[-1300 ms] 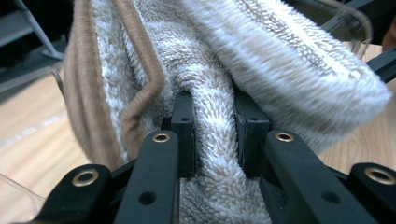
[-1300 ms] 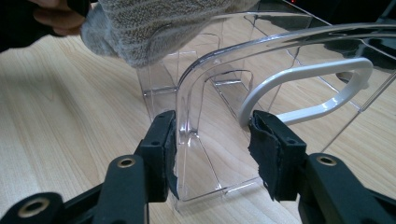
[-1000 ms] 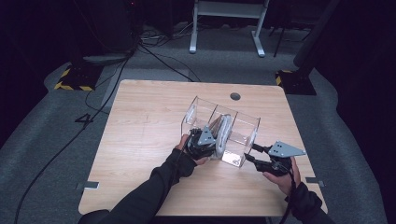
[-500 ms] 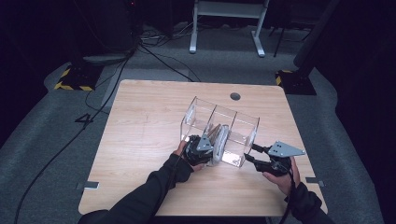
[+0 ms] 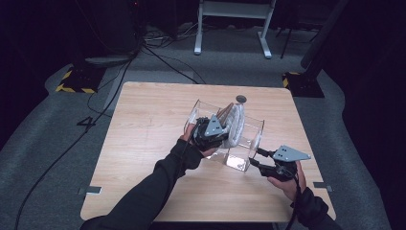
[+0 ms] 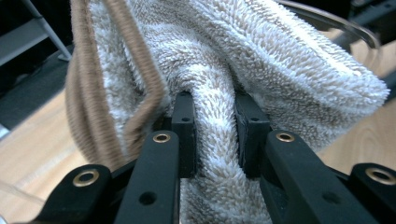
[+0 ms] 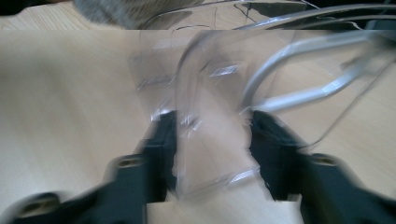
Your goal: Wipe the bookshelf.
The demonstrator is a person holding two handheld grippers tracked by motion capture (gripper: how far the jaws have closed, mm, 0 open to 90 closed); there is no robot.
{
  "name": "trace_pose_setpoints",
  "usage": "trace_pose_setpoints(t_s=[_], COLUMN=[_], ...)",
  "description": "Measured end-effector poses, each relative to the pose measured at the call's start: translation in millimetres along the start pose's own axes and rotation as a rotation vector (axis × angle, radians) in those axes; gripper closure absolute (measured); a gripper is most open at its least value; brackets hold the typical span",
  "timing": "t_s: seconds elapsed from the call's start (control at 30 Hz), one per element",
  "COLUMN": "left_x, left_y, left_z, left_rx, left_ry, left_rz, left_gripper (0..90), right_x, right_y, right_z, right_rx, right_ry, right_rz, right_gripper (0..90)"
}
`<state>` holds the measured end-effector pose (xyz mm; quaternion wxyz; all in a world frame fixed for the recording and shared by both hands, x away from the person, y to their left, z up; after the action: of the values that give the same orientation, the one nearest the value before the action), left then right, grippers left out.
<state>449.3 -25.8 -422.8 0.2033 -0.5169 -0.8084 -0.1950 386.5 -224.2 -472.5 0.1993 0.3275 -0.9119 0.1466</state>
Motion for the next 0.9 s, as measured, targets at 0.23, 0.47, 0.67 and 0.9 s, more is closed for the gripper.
trace_pose_setpoints(t_s=[0.23,0.47,0.67,0.9], left_x=[-4.2,-5.0,-12.9,-9.7], left_y=[14.7,12.5,6.1,-2.9], left_z=[1.4,19.5,44.1,51.5], left_rx=[0.032,0.047,0.050,0.010], left_ry=[0.028,0.051,0.102,0.106], left_rz=[-0.019,-0.017,-0.014,-0.042], left_gripper=[74.2,74.3,74.3,74.3], right_x=[-19.1,-5.5,0.9,1.6], right_y=[22.9,7.5,3.7,-4.6], right_z=[17.1,6.1,-7.2,-20.7], right_rx=[0.129,0.068,0.062,0.046], right_ry=[0.114,0.035,-0.036,-0.078], right_rz=[-0.009,-0.008,0.000,-0.015], right_gripper=[69.8,48.0,41.1,35.6])
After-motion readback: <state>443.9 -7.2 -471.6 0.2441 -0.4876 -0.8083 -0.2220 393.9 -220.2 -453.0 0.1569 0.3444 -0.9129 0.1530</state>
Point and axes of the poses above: each handheld gripper's, and its own axes: x roughly backward along the jaws, z roughly out of its underside, y roughly to its left, the point moved 6 cm from there along -x, roughly forward along the jaws, and after that the axes turned 8 degrees about z, right-handed, at the moved point
